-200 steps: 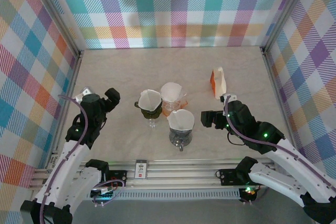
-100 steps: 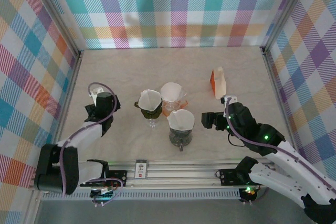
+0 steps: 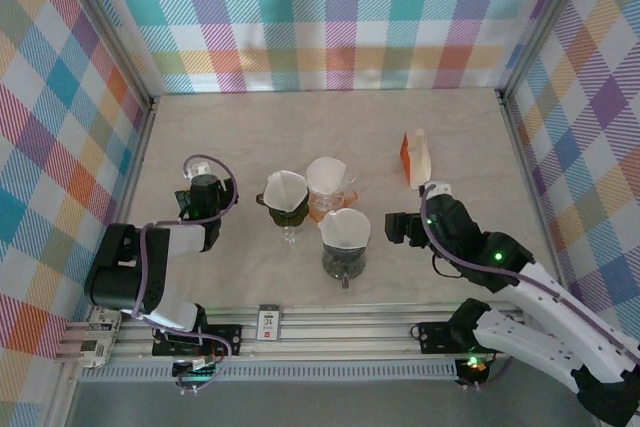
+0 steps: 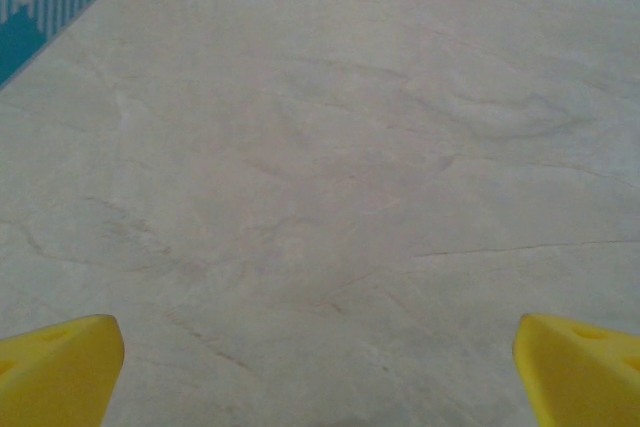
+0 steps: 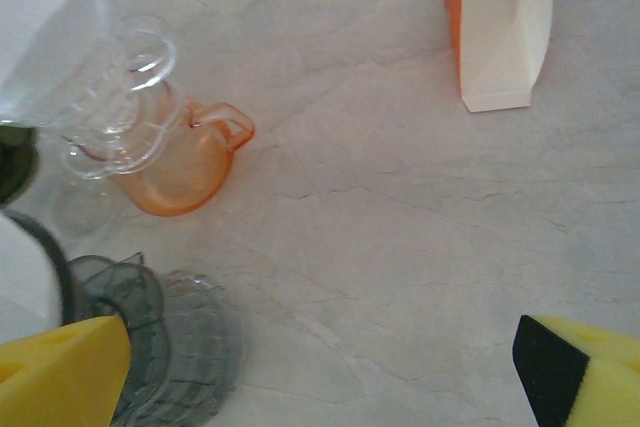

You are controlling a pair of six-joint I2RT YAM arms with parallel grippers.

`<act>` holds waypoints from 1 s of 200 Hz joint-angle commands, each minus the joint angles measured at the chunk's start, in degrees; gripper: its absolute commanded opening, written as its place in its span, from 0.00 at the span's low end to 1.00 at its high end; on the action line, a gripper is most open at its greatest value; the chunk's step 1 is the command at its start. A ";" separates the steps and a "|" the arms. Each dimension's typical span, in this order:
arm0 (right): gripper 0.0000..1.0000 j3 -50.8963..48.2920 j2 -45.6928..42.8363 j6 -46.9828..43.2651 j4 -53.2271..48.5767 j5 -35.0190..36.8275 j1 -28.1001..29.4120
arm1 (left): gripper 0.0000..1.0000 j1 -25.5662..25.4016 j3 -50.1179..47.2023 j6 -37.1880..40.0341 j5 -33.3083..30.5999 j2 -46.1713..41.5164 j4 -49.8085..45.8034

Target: Place the coffee filter in the dripper

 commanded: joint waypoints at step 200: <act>0.99 -22.42 36.91 -29.37 81.88 -17.80 -40.94 | 1.00 0.24 -3.77 2.35 3.73 2.54 12.95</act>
